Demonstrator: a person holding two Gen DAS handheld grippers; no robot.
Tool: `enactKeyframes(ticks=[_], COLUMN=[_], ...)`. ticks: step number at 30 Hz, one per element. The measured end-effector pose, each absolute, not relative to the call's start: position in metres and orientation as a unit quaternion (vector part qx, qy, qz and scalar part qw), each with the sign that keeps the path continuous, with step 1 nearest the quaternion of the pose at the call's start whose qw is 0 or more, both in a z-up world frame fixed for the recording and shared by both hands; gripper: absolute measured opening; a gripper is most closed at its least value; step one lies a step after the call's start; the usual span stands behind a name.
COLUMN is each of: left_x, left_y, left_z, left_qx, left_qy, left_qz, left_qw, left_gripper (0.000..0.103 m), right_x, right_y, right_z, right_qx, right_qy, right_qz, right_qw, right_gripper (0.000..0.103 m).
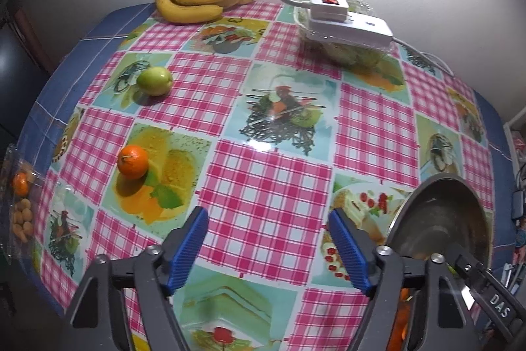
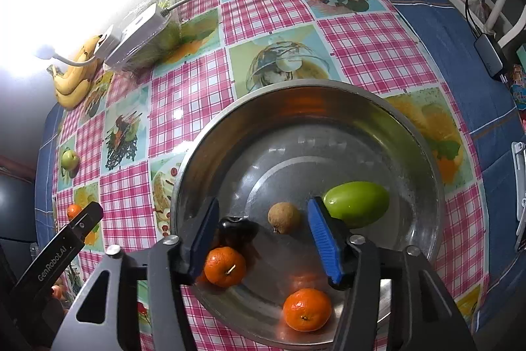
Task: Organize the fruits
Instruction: 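Move both grippers away from the bowl toward the tangerine and green mango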
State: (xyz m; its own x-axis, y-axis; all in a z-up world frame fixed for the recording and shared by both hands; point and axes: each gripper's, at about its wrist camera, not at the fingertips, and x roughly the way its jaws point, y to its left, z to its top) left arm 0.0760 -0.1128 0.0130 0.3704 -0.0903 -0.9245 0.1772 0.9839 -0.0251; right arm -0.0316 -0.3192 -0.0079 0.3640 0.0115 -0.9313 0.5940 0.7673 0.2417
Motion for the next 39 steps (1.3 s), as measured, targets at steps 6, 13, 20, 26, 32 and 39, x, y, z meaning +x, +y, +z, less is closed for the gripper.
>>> enactKeyframes(ticks=[6,13,20,26,32,39], left_x=[0.077,0.078,0.078,0.078,0.079,0.081], left_y=[-0.108,-0.106,-0.106,-0.103,-0.103,-0.097], left_z=[0.014,0.014,0.015,0.016,0.016,0.022], left_qx=[0.037,0.04,0.042,0.039,0.045,0.071], left_qy=[0.547,0.542,0.537,0.535,0.538,0.523], left_qz=[-0.068,-0.065,-0.064,-0.065,-0.069,-0.067], left_qw=[0.833,0.837,0.84,0.841,0.839,0.847], left_gripper=[0.094,0.102,0.103,0.103,0.103,0.103], right_x=[-0.031,-0.029,-0.027,-0.027,-0.026,-0.022], right_y=[-0.319,-0.319,-0.318,-0.317,-0.315,-0.304], right_z=[-0.008,-0.009,-0.009,-0.008,-0.007,0.001], right_qx=[0.279,0.271,0.263,0.252,0.249,0.241], right_qy=[0.532,0.534,0.533,0.535,0.536,0.527], right_qz=[-0.188,-0.186,-0.185,-0.194,-0.194,-0.181], right_qw=[0.777,0.779,0.782,0.783,0.783,0.795], right_gripper=[0.078,0.09,0.092,0.103,0.103,0.103])
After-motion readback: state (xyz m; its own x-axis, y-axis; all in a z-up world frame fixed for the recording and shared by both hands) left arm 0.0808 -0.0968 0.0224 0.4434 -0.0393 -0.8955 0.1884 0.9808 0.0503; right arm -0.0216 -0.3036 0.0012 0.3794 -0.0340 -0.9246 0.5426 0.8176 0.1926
